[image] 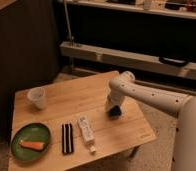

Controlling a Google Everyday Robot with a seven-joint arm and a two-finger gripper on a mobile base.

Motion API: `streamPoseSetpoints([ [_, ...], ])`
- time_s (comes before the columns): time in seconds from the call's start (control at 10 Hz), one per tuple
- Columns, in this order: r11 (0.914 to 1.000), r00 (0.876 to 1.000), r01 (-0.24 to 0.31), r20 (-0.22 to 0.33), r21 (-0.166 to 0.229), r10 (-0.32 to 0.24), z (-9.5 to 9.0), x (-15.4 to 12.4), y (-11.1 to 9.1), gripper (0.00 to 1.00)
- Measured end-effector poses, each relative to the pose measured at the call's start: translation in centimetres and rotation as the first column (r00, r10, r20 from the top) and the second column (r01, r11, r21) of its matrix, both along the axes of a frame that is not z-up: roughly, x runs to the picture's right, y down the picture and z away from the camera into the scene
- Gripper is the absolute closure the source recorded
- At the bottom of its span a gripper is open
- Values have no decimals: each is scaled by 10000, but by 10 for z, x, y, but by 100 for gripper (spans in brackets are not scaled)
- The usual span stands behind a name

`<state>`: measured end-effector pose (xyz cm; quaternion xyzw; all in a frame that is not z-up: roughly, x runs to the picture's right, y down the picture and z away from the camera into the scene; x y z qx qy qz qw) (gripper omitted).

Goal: Wipe the white sponge on the table

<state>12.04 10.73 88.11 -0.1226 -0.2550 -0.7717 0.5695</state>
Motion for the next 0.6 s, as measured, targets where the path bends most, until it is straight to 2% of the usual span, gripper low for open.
streamPoseSetpoints([
  [0.3,9972,9969,-646,-466,-379,628,-10,53,17,74],
  [0.5,9926,9934,-1029,-575,-646,993,-17,78,28,74],
  [0.6,9918,9935,-1051,-521,-727,1014,-19,79,32,74],
])
